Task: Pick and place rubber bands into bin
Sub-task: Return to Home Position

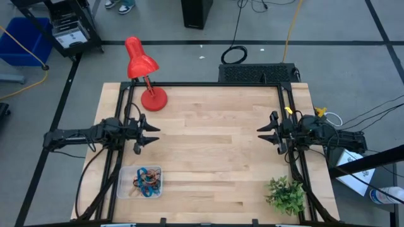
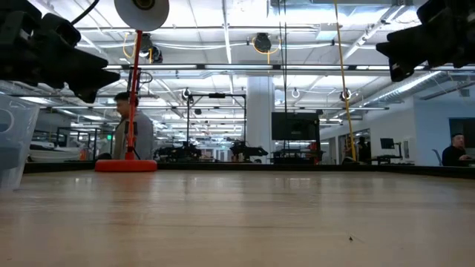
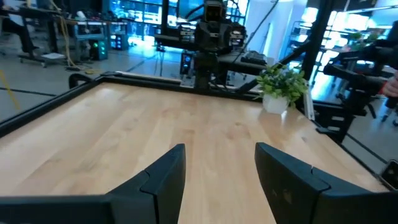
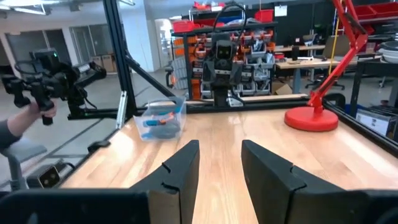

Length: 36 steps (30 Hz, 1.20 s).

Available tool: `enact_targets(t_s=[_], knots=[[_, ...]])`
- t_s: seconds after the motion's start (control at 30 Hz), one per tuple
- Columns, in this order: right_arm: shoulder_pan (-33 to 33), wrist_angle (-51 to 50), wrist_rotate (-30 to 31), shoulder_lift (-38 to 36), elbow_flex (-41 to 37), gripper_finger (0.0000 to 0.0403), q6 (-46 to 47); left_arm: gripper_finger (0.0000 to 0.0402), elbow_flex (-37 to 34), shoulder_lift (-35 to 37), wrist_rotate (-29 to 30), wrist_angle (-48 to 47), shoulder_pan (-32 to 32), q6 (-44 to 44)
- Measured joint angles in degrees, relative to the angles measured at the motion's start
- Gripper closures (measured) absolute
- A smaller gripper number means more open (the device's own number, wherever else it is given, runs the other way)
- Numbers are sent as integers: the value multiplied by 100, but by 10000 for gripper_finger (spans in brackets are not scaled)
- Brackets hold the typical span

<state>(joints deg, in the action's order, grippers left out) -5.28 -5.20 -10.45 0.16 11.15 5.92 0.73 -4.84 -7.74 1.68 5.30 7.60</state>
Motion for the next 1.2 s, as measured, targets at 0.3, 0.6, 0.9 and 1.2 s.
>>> enact_targets(t_s=[0.3,0.6,0.9,1.2], knots=[[0,19,369,2,-261,289,-201,201,0,-2,258,-27,139,-147],[-2,22,1666,0,-283,289,-210,201,-2,0,546,-25,137,-127],[0,23,1647,0,-283,289,-185,201,-1,0,549,-23,137,-113],[2,1025,1638,-2,-999,289,-168,201,-1,-2,555,-9,133,-114]])
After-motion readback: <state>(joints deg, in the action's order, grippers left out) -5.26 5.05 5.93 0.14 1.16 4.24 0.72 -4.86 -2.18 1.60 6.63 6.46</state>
